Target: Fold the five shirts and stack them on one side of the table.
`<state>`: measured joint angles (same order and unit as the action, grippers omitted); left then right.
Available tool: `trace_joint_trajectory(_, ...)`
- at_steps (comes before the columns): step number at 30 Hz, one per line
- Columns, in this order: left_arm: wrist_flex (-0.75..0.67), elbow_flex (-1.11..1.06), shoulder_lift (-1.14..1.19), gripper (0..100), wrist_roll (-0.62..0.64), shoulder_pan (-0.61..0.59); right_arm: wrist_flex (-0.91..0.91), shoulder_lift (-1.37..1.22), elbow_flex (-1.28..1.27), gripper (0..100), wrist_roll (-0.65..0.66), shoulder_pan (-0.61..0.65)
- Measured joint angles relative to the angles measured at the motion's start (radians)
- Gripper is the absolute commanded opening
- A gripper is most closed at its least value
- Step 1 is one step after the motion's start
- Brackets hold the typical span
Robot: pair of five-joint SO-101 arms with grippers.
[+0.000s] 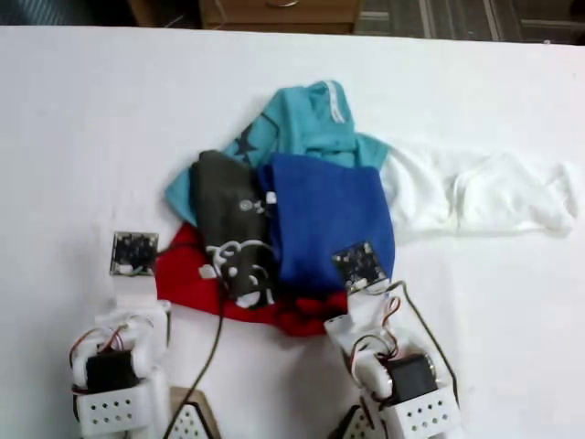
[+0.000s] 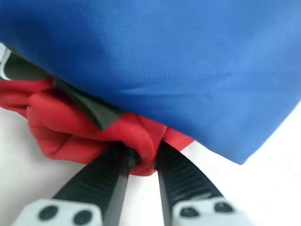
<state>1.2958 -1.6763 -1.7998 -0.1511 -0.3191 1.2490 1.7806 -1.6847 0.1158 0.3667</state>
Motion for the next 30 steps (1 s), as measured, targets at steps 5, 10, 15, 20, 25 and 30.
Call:
trace_joint_trajectory(5,0.0,0.0,0.0,2,0.0,0.0,-0.1,-0.002,0.0,1.9,0.0,-0.133)
trace_joint_trajectory(10,-0.002,0.0,0.0,2,0.003,-0.006,-0.201,-0.002,0.0,1.9,0.002,-0.377)
trace_joint_trajectory(15,-0.011,0.0,0.0,2,0.002,-0.003,-0.249,-0.002,0.0,2.0,0.002,-0.655)
trace_joint_trajectory(20,-0.038,0.0,0.0,2,0.002,-0.005,-0.245,-0.002,0.0,2.0,0.002,-0.721)
trace_joint_trajectory(25,-0.158,0.0,0.0,2,0.002,0.055,-0.227,-0.002,0.0,2.0,0.011,-0.727)
trace_joint_trajectory(30,-0.331,0.0,0.0,2,0.002,0.178,-0.227,-0.002,0.0,1.9,0.196,-0.706)
